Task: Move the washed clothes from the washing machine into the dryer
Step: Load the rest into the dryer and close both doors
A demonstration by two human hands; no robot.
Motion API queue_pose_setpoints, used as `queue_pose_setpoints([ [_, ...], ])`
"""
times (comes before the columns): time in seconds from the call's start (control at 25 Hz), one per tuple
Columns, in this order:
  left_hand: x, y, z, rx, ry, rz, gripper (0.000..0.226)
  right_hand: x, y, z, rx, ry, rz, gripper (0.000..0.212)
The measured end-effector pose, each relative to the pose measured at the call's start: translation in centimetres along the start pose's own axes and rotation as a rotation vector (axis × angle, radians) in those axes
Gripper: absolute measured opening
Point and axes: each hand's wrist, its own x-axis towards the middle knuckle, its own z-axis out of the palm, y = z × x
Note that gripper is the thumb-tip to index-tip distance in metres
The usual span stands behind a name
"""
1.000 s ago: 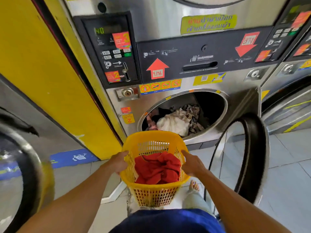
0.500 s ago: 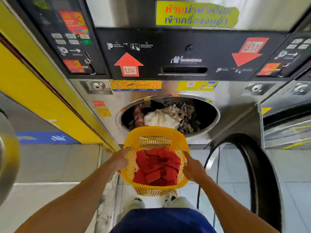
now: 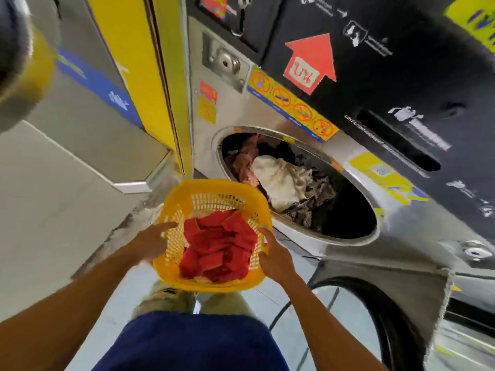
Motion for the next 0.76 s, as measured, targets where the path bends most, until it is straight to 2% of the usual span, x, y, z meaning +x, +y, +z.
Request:
queue_pose_setpoints([
  [0.24, 1.1, -6.8, 1.2, -0.311, 0.046, -0.112, 0.063, 3.9, -6.0, 2.1, -0.209, -0.103, -0.092, 0.070],
  [0.4, 2.0, -8.8, 0.7, -0.318, 0.069, -0.111, 0.066, 7.0, -8.7, 3.3, -0.250, -0.118, -0.127, 0.068],
  [0.52, 4.8, -11.7, 2.2, -0.356, 0.059, -0.193, 0.076, 9.8, -8.9, 6.4, -0.296, -0.169, -0.107, 0.060],
  [0.76, 13.1, -19.0, 5.4, -0.490, 0.018, -0.339, 0.078, 17.9, -6.4, 15.6, -0.295, -0.292, -0.108, 0.054],
])
